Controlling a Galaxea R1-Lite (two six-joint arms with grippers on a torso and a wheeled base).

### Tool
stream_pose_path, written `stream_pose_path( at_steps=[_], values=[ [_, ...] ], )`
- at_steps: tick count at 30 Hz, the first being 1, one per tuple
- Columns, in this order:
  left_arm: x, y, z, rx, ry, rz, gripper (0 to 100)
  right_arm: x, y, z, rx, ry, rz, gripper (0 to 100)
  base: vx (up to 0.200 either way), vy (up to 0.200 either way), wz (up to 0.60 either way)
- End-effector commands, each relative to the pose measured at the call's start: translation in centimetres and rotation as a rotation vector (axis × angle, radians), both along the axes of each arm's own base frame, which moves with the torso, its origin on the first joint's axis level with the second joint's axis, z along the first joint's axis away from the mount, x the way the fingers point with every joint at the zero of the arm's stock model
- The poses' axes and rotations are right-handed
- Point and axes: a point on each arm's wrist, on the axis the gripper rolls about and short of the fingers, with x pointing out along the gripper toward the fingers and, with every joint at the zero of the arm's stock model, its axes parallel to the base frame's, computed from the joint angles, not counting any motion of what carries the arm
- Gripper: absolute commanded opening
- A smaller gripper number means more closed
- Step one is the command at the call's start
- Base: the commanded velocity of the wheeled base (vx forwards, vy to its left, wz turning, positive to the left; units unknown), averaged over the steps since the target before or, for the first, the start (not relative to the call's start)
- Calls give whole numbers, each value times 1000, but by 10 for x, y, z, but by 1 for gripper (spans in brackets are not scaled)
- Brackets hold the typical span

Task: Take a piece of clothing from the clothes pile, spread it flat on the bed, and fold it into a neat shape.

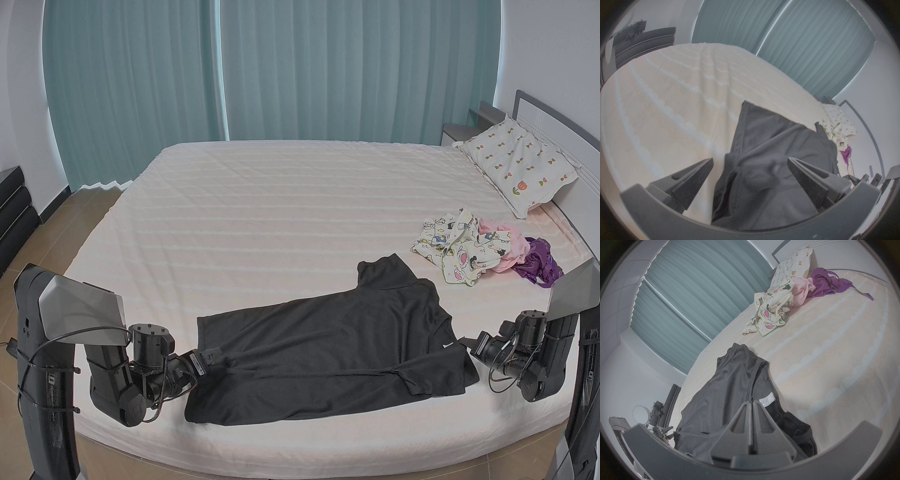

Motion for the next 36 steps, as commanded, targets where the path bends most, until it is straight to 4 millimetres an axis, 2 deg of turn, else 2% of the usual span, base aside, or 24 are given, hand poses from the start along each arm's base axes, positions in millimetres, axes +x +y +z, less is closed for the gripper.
stream_pose_path(
  at_steps=[1,6,11,24,25,33,36],
  values=[
    [-1,9,5,-50,-48,-41,100,0,0,-1,5,-4,10,0,0,0,0],
    [-13,17,12,-93,-38,-155,100,0,0,-2,5,-1,10,0,0,0,0],
    [-20,24,8,-22,-28,-214,100,0,0,-4,5,2,10,0,0,0,0],
    [-13,18,-5,-17,-17,-236,100,1,3,-3,5,1,17,0,0,0,0],
    [-13,18,-5,-17,-15,-236,0,1,3,-4,5,2,17,0,0,0,0],
    [-8,14,-15,9,-7,-221,0,1,3,-4,5,2,16,0,0,0,0],
    [-12,18,-16,62,5,-150,0,1,2,0,5,-8,14,0,0,0,0]
  ],
)
